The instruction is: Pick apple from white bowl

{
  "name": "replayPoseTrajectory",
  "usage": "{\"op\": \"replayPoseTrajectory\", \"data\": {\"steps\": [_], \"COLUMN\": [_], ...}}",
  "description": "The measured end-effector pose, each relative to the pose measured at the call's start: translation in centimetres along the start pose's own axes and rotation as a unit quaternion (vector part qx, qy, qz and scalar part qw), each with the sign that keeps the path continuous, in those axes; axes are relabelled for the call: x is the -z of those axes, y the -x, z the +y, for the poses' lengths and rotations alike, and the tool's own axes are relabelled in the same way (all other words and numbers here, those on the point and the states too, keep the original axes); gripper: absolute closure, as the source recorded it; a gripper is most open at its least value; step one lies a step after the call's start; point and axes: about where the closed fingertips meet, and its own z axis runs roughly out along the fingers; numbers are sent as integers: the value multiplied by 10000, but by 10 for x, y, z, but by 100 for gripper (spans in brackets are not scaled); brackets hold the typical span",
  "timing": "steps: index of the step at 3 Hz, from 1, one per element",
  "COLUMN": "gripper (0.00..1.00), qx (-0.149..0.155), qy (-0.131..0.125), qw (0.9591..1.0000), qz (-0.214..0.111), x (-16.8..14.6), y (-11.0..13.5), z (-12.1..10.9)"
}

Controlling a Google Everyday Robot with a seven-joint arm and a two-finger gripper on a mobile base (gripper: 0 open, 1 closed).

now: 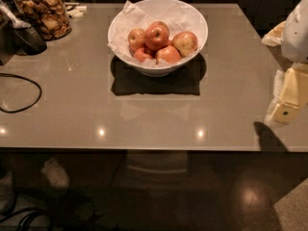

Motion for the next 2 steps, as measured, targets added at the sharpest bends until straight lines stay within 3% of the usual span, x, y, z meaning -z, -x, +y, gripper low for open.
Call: {"op": "replayPoseTrajectory", "data": {"steps": [1,2], "gripper": [0,0], "qx": [0,-7], "qy": [0,-93], "qw": [10000,9998], "qz": [0,-191], "x": [0,2], "y": [0,22], "z": [0,-17]}}
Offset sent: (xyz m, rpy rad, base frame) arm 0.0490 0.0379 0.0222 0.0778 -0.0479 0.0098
